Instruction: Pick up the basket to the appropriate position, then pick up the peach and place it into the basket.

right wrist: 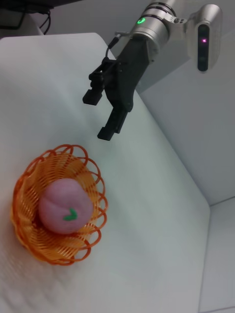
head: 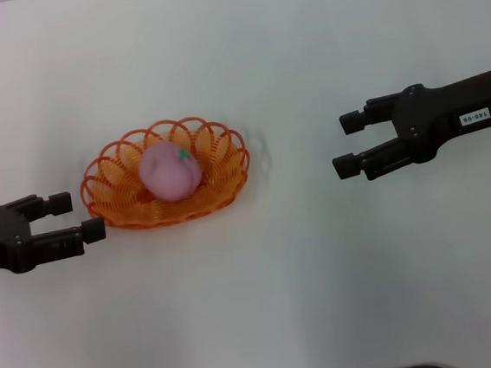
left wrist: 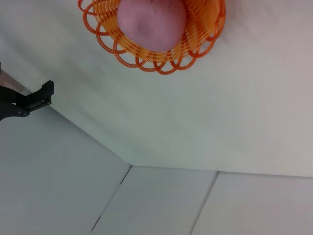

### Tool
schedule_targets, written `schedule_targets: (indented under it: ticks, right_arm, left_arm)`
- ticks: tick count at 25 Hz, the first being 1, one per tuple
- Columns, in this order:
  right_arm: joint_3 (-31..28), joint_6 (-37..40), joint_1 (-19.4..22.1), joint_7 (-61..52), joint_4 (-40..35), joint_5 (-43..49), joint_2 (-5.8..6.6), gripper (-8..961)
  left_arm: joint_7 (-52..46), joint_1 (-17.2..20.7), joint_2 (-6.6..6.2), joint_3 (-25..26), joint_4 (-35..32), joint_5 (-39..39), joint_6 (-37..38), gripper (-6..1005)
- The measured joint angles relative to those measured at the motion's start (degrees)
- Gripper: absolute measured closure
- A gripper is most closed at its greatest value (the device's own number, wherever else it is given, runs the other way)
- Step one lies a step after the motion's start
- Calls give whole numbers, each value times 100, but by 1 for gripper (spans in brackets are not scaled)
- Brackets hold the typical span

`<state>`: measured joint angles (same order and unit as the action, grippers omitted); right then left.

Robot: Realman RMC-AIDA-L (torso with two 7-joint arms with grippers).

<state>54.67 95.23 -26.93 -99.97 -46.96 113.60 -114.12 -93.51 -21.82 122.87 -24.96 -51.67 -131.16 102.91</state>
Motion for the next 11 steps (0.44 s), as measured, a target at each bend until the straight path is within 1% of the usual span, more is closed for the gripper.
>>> schedule_targets:
  ticks: [11]
  right_arm:
    - [-45, -9, -37, -3, 5, 4, -13, -4]
  left_arm:
    - [0, -6, 0, 0, 21, 0, 0, 99]
